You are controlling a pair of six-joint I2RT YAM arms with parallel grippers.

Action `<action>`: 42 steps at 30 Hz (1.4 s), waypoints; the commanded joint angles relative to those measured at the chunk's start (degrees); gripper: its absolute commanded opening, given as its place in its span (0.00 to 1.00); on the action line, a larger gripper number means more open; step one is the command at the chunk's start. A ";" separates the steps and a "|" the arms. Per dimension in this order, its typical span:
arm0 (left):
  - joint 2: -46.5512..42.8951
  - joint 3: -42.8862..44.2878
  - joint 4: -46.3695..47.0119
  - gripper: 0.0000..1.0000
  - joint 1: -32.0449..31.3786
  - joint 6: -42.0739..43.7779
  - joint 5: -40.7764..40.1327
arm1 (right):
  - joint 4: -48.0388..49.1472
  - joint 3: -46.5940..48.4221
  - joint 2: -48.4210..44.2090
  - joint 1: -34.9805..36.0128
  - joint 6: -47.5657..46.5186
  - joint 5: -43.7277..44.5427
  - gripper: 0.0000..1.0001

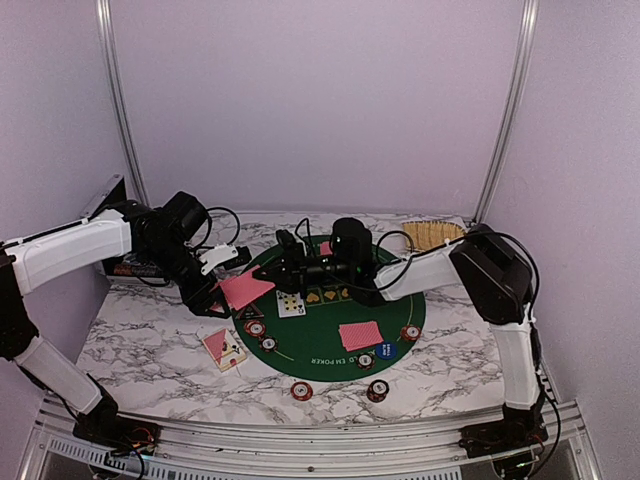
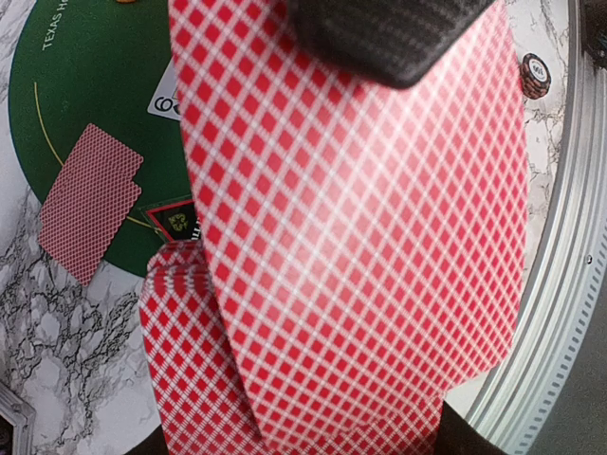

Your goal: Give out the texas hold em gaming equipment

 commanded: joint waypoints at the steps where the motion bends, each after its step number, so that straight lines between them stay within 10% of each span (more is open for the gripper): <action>1: -1.99 -0.59 0.11 0.00 -0.02 0.44 0.40 | 4.08 -0.76 -2.93 -1.04 1.95 0.70 0.07; 12: -2.33 -0.66 0.11 0.00 -0.02 0.43 0.36 | -3.94 0.23 -4.82 -2.59 -3.36 -0.62 0.00; 24: -2.57 -1.01 -0.41 0.00 0.15 0.38 -0.14 | -44.11 8.59 -10.27 -8.83 -34.95 3.13 0.00; 33: -2.70 -0.92 -0.85 0.00 0.41 -0.14 -0.35 | -75.20 25.83 -7.07 -8.31 -67.40 27.12 0.00; 42: -3.88 -1.74 -1.34 0.00 0.92 -0.44 -0.37 | -70.15 22.71 -8.18 -5.53 -88.61 47.55 0.00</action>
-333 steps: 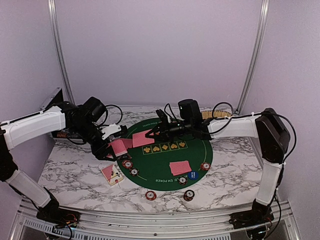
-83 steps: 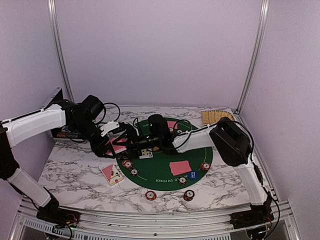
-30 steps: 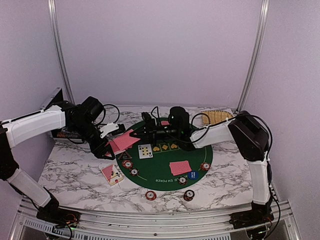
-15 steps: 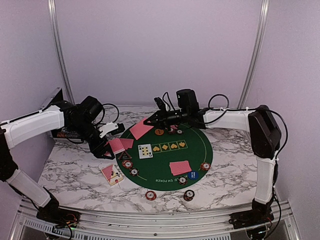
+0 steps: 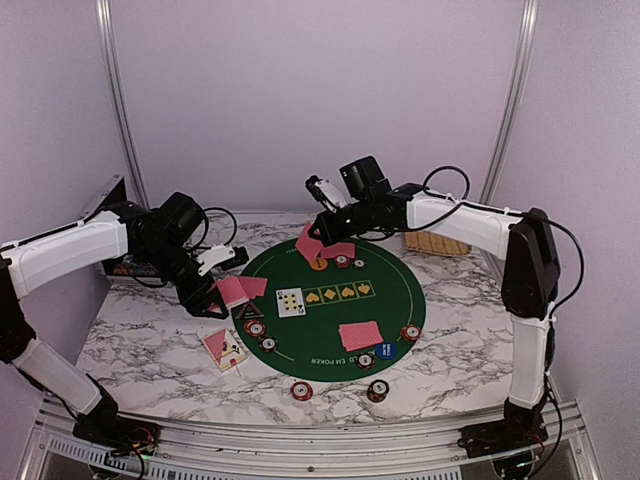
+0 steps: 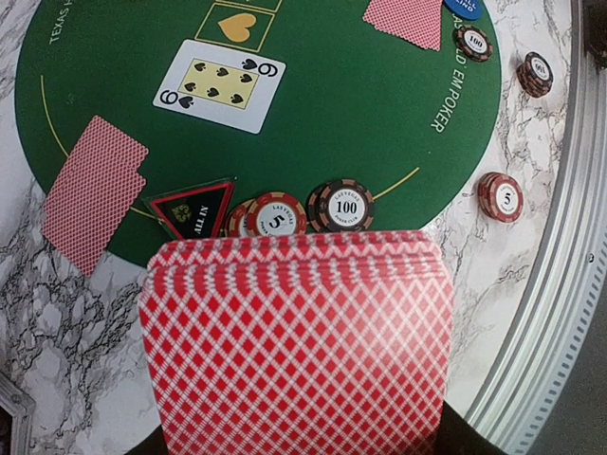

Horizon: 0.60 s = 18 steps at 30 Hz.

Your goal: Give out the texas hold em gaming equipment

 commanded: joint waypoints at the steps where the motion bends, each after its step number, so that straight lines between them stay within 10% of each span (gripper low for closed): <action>1: -2.75 -1.02 -1.38 0.00 0.64 -0.22 0.03 | 2.28 -2.76 -0.41 2.02 -15.25 12.90 0.00; 18: -4.87 -2.58 -2.04 0.00 2.02 -0.12 0.28 | 34.08 -18.98 1.30 12.61 -45.89 33.66 0.00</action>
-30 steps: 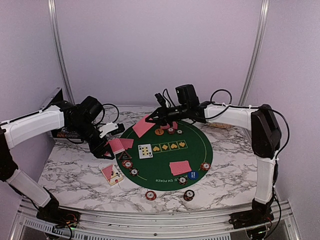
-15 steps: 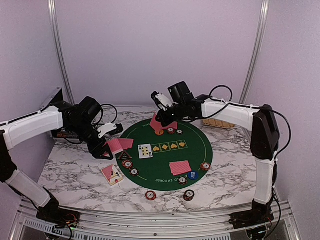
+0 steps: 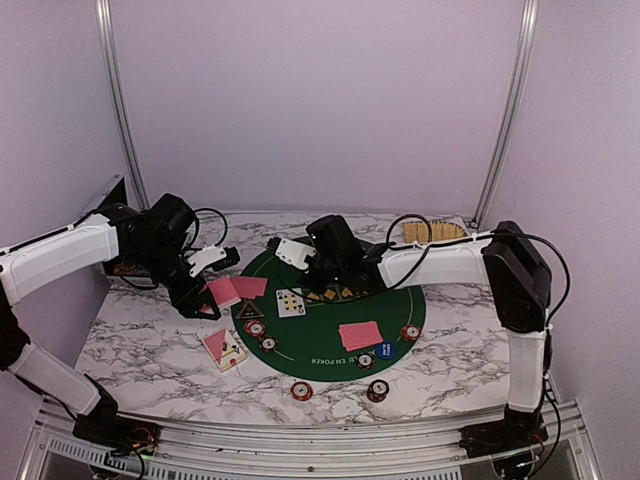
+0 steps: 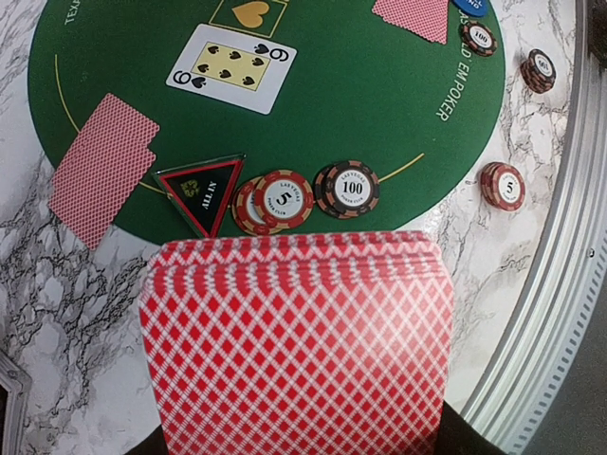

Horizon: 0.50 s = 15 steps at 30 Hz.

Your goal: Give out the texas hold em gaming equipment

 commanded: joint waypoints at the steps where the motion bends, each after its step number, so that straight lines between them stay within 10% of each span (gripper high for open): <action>1: -1.82 -0.34 -1.08 0.00 0.38 -0.14 0.46 | 10.91 0.09 1.75 1.49 -7.59 5.42 0.00; 15: -2.05 -0.26 -1.02 0.00 0.47 -0.33 0.84 | 11.53 -1.31 7.55 2.65 -12.85 4.53 0.00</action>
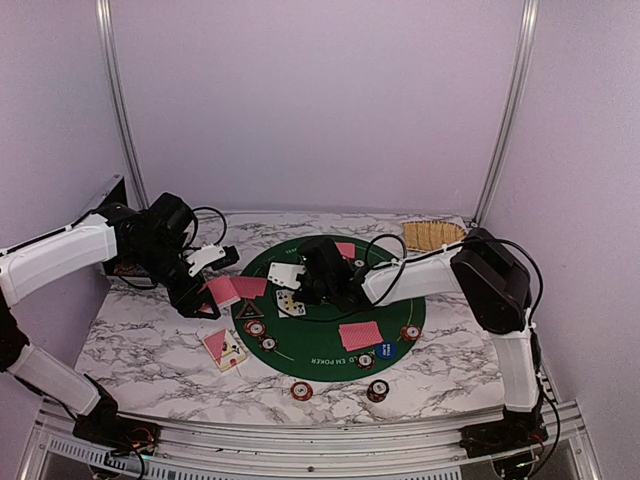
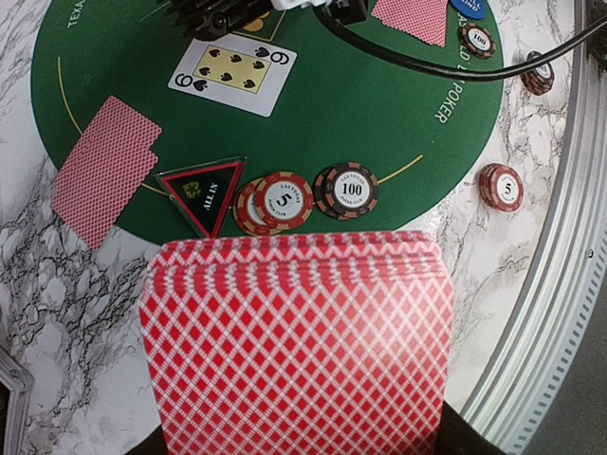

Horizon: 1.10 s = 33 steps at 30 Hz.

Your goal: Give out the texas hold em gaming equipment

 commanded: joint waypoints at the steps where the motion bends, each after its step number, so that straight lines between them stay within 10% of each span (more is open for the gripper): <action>1: -1.50 -0.23 -0.95 0.00 0.29 -0.28 0.83 | -0.31 -0.17 0.64 0.54 -0.35 -1.40 0.00; 33: -1.22 0.63 -0.95 0.00 0.29 -0.77 1.04 | -16.14 -0.81 -1.84 0.86 7.75 -12.12 0.52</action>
